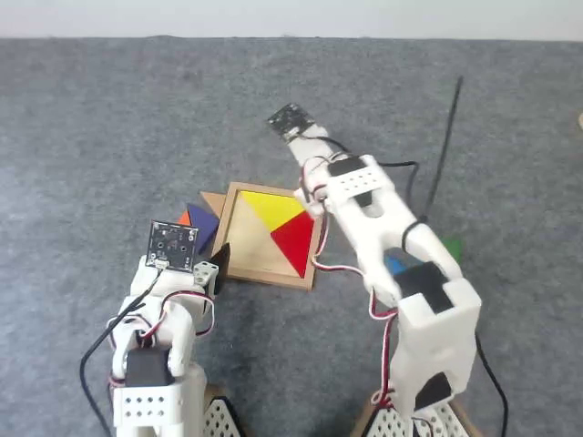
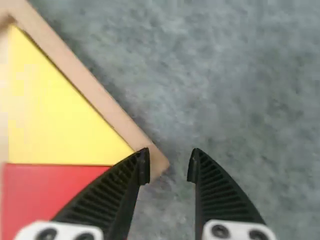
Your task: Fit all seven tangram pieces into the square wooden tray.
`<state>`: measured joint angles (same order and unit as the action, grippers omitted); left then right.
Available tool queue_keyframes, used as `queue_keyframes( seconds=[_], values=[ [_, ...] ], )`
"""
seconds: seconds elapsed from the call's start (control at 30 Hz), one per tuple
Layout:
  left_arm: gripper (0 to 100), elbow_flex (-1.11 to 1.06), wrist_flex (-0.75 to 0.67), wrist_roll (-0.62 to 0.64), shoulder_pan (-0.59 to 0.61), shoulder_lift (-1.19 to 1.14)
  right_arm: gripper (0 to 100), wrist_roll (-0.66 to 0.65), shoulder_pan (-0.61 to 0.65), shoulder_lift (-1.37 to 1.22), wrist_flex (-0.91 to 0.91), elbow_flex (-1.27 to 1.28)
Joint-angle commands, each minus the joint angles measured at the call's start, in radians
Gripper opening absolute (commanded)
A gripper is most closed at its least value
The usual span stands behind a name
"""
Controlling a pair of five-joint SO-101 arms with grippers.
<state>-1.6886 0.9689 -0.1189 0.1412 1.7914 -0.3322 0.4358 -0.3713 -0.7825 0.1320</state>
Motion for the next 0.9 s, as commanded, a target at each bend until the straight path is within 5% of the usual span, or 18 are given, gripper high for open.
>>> queue_keyframes(
  seconds=[0.0,0.2,0.4,0.63,0.87],
  values=[
    [25,0.004,-0.009,-0.009,0.005,-0.011,14.4,-0.017,-0.013,0.15,-0.004,0.018],
    [25,0.004,-0.009,-0.009,0.005,-0.011,14.4,-0.021,-0.041,0.572,-0.173,0.141],
    [25,0.004,-0.009,-0.009,0.005,-0.011,14.4,-0.021,-0.251,1.076,-0.496,0.384],
    [25,0.004,-0.009,-0.009,0.005,-0.011,14.3,-0.023,-0.383,1.512,-0.179,1.103],
    [25,0.004,0.095,-0.003,-0.052,-0.011,14.3,-0.091,-0.437,1.659,-0.134,1.306]
  ],
)
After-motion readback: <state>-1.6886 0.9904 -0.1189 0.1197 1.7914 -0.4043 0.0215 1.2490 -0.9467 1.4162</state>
